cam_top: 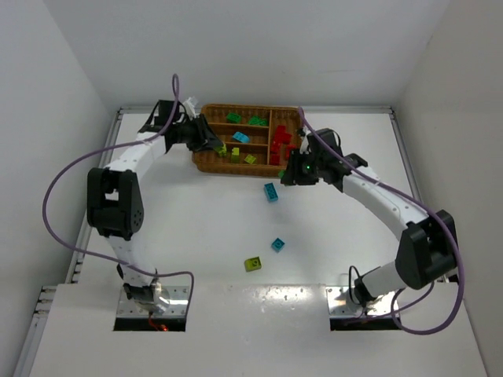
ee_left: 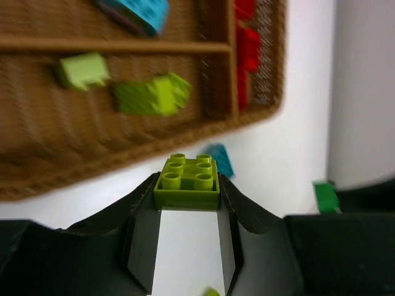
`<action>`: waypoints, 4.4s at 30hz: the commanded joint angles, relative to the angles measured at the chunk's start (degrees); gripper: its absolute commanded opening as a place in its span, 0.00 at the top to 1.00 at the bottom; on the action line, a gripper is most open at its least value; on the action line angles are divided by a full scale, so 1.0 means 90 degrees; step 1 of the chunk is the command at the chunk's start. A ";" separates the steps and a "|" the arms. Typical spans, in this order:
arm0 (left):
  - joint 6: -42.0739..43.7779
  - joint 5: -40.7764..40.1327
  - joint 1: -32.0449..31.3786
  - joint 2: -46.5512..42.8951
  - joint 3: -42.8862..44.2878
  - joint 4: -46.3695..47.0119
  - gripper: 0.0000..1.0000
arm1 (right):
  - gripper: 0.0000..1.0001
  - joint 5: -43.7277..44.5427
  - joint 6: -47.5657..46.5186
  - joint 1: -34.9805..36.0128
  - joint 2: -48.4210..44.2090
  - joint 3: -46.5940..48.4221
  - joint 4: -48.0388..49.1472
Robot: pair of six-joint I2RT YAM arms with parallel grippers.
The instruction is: Sort the legos into containers by color
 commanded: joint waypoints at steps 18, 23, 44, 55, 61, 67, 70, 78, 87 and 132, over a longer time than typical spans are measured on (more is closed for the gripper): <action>0.0565 -0.2411 -0.0004 0.1474 0.2009 -0.1590 0.10 | 0.94 0.0884 0.0114 -0.0176 0.2585 0.3637 -0.0472; 0.0624 -0.2771 -0.0190 0.0723 0.1639 -0.1796 0.08 | 0.93 0.1254 0.0172 -0.0235 0.4350 0.5872 -0.0530; 0.0134 -0.2694 -0.0308 -0.1368 -0.1067 -0.0595 0.08 | 0.81 0.2017 0.0309 -0.0284 0.7547 0.8726 0.2203; 0.0252 -0.2821 -0.0308 -0.1592 -0.1095 -0.0663 0.08 | 0.25 0.1890 0.0182 -0.0284 0.6603 0.7918 0.2410; 0.0252 -0.3045 -0.0308 -0.2051 -0.1525 -0.0663 0.09 | 0.43 0.2348 0.0045 -0.0031 0.4353 0.5942 0.1455; 0.0252 -0.3046 -0.0366 -0.2267 -0.1594 -0.0732 0.09 | 0.36 0.2046 0.0036 0.0574 0.2072 0.2071 0.0751; 0.0252 -0.2977 -0.0424 -0.2326 -0.1594 -0.0732 0.09 | 0.28 0.2046 0.0299 0.0877 0.1271 0.0654 0.0271; 0.0193 -0.3104 -0.0640 -0.2384 -0.1653 -0.0732 0.09 | 0.11 0.2144 0.0281 0.1151 0.1414 -0.0092 0.0113; 0.0193 -0.3182 -0.0640 -0.2501 -0.1711 -0.0732 0.09 | 0.19 0.1949 -0.0345 0.1073 0.3083 0.1040 0.0475; 0.0457 -0.3895 -0.0581 -0.1779 -0.1252 -0.1151 0.09 | 0.25 0.2642 0.0173 0.0184 0.6388 0.7735 -0.0111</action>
